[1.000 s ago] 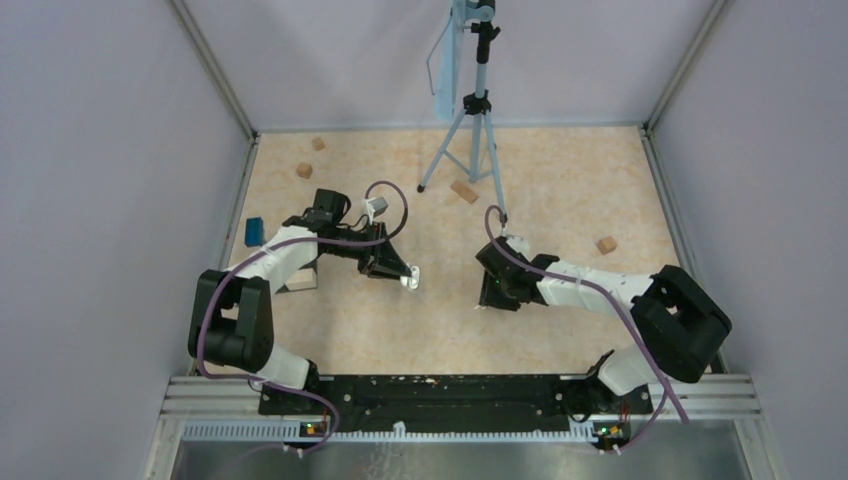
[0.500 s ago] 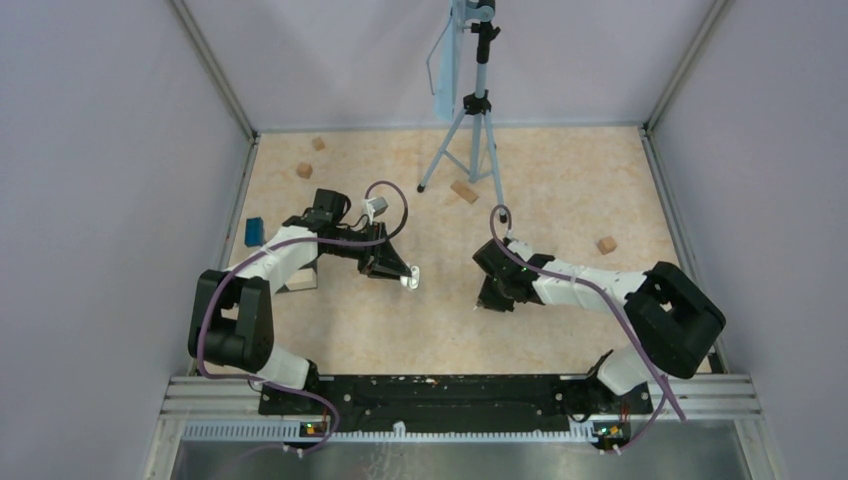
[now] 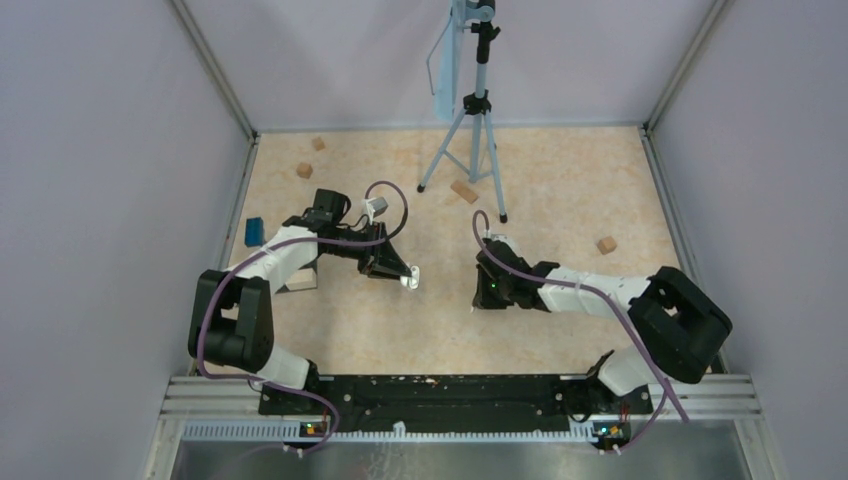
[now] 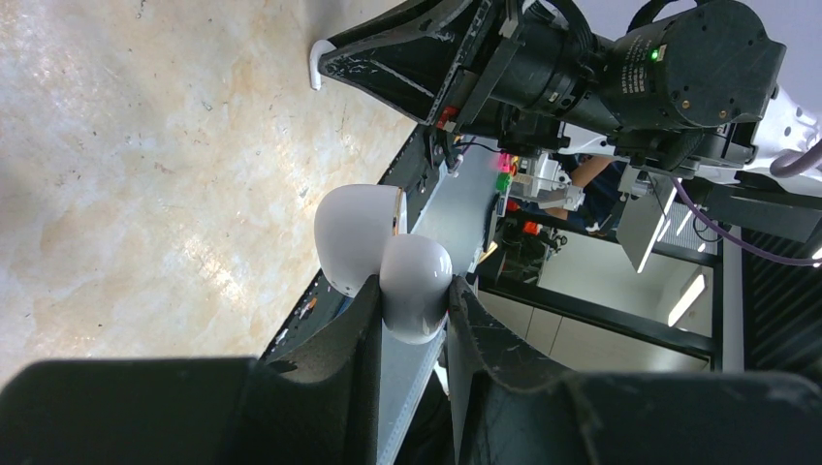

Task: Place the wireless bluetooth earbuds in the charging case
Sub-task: Pick up the right earbud from the center of the board.

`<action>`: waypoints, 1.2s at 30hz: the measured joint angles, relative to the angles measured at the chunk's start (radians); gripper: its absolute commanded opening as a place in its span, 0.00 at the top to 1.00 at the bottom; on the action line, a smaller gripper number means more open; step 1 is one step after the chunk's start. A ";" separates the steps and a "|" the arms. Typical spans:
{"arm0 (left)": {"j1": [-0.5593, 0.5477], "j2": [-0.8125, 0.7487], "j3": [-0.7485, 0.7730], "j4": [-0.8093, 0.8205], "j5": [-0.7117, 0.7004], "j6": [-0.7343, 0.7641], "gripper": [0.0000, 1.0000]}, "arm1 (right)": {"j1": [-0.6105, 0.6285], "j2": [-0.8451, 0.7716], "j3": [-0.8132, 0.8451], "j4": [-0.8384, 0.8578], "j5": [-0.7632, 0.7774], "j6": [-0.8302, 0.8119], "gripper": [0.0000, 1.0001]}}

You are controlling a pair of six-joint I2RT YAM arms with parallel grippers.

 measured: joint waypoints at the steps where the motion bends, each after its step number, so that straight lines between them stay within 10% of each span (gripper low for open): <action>1: 0.000 0.000 0.000 0.000 0.000 0.000 1.00 | 0.000 -0.012 -0.015 0.016 -0.006 -0.040 0.97; 36: -0.166 0.163 -0.055 0.241 0.138 -0.195 1.00 | 0.055 -0.628 -0.291 0.361 0.053 -0.453 1.00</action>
